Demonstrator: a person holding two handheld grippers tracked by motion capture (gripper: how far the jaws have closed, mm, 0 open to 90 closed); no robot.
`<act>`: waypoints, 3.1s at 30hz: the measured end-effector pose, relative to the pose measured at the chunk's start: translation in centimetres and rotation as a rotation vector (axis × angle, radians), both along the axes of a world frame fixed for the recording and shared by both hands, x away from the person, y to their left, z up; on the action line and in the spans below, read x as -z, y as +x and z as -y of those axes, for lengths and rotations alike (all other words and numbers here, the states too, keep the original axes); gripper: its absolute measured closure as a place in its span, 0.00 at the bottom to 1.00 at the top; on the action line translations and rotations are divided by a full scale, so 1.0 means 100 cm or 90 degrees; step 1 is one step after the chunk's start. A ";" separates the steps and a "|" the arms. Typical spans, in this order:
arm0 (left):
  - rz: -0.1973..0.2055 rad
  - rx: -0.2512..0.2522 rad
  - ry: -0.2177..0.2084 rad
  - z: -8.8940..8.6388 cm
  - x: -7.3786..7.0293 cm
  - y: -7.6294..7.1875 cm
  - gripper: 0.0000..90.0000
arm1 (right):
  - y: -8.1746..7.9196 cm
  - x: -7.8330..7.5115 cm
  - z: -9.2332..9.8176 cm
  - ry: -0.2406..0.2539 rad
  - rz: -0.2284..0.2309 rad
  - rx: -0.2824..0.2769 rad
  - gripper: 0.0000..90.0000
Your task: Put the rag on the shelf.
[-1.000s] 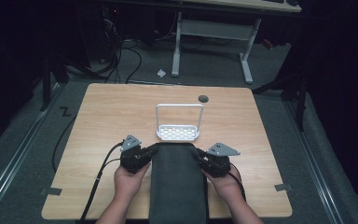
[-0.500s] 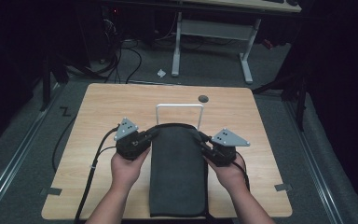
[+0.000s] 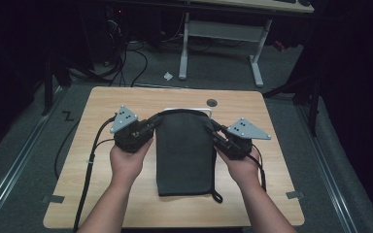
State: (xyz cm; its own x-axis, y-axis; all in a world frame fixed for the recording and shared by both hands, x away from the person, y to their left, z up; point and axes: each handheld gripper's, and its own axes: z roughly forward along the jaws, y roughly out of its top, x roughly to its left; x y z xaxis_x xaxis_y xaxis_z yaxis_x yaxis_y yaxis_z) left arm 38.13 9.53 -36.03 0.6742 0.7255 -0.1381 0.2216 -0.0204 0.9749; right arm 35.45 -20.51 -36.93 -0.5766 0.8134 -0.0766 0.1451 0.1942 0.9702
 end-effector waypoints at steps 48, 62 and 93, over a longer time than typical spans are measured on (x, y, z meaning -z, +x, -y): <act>0.049 -0.062 0.066 0.014 -0.054 0.113 0.94 | 0.101 -0.056 0.010 0.027 0.027 0.019 0.87; -0.046 -0.071 0.126 0.022 -0.005 0.163 0.93 | 0.149 -0.023 0.006 -0.070 -0.021 0.025 0.87; -0.169 -0.005 0.125 0.019 0.080 0.161 0.94 | 0.172 0.045 0.029 -0.009 -0.156 0.006 0.86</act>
State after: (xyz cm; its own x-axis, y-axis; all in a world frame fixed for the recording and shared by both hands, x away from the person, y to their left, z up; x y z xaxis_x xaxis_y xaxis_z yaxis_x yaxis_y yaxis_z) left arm 54.22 7.67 -44.06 0.6273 0.7612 -0.1649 0.4680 -0.1992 0.8610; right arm 52.65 -23.42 -41.40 -0.5716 0.8188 0.0533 0.3773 0.2045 0.9032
